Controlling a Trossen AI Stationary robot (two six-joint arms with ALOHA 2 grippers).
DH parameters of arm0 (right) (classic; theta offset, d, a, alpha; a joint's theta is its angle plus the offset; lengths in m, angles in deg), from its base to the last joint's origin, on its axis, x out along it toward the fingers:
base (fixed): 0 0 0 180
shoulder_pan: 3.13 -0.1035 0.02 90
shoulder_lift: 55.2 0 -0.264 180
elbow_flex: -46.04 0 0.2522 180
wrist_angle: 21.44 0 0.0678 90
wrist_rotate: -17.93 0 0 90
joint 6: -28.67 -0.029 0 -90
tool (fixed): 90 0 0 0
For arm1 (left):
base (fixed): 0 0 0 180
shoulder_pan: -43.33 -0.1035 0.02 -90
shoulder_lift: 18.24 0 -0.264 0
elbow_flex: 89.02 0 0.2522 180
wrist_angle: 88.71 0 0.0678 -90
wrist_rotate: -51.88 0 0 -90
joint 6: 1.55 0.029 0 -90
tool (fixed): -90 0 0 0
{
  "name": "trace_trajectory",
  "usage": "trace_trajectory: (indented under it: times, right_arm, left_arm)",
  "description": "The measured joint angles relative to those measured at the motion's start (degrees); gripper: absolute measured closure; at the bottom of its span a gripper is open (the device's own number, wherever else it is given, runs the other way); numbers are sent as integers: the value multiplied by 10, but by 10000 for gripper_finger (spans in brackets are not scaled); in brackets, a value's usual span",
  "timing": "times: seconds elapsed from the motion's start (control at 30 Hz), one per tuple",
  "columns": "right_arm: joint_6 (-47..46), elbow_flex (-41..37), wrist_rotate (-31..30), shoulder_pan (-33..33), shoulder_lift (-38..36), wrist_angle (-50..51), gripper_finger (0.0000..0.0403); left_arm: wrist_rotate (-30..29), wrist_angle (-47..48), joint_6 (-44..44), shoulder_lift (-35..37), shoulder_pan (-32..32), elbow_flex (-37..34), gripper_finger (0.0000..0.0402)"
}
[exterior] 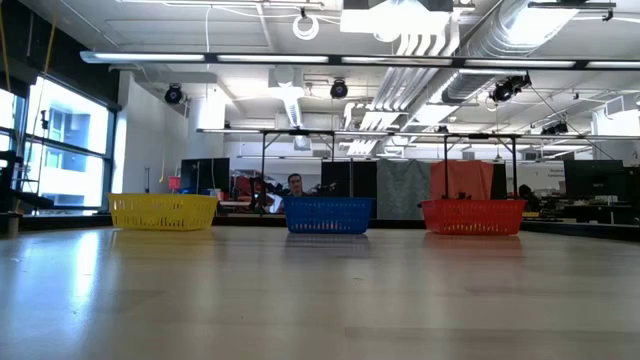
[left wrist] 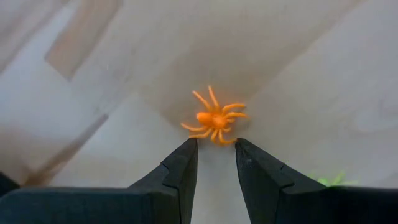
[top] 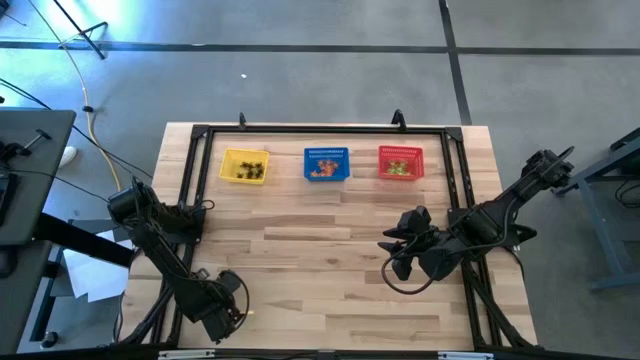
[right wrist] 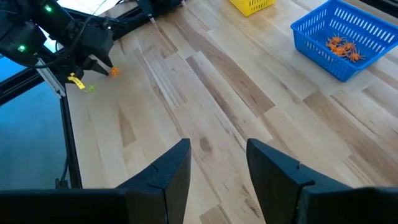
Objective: Sort Halloween decoration
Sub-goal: Put the orange spider toy into the red basket
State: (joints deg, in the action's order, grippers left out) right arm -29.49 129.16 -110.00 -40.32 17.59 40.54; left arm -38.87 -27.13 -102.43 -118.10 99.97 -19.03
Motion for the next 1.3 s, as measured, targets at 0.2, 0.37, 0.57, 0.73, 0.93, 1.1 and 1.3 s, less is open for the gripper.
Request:
trace_trajectory:
  times: [0.2, 0.37, 0.57, 0.73, 0.93, 1.1, 1.3]
  right_arm:
    - [1, 0, -1, 0, 0, 0, 249]
    - [1, 0, -13, 0, 0, 0, 249]
    - [4, 0, -14, 0, 7, 1, 249]
    - [2, 0, -9, 0, 28, 4, 249]
    - [1, 0, 1, 0, 57, 4, 249]
    - [0, 0, 6, 0, 72, 4, 249]
    - [-9, 0, 2, 2, 75, -5, 249]
  left_arm:
    - [-42, 0, 0, 0, 0, 0, 303]
    - [-69, 1, 0, -1, 0, 0, 303]
    - [-72, 6, 0, -38, 0, 4, 328]
    - [-67, 2, -6, -61, 1, 9, 382]
    - [-80, 1, -37, -47, 1, 11, 400]
    - [-123, 5, -33, -32, 1, 33, 401]
    - [-200, 11, 2, -19, -4, 67, 401]
